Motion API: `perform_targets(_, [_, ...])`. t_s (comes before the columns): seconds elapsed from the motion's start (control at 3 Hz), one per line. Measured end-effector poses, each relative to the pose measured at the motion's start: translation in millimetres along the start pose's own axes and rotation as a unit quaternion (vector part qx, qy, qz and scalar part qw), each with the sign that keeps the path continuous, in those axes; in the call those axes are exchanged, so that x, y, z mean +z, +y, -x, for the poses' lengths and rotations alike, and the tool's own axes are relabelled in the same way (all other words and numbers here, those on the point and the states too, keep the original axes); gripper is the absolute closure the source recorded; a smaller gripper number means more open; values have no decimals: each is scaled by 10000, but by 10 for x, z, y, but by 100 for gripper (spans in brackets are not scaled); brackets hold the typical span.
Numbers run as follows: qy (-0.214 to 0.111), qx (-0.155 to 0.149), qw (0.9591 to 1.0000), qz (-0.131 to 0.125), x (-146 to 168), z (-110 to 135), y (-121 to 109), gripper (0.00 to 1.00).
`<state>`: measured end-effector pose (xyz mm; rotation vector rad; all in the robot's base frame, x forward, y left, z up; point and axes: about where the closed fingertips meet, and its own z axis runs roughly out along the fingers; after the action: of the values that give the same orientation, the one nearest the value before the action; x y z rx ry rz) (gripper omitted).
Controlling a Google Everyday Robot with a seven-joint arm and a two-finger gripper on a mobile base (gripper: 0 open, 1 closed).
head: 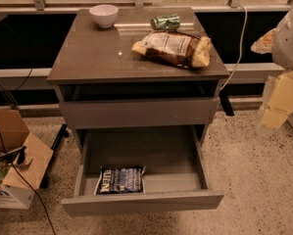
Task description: Pick blue chip bag from middle drawer and place on counter
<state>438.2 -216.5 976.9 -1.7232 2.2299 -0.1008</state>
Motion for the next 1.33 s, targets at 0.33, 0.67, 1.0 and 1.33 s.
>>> perform_targets(0.33, [-25, -2, 10000, -20, -3, 11, 0, 0])
perform_targets(0.67, [-431, 65, 9989, 150, 215, 75, 69, 0])
perform_targets(1.0, [-1093, 95, 9924, 549, 806, 243, 167, 0])
perform_targets(1.33, [-1323, 366, 9860, 947, 1297, 319, 186, 0])
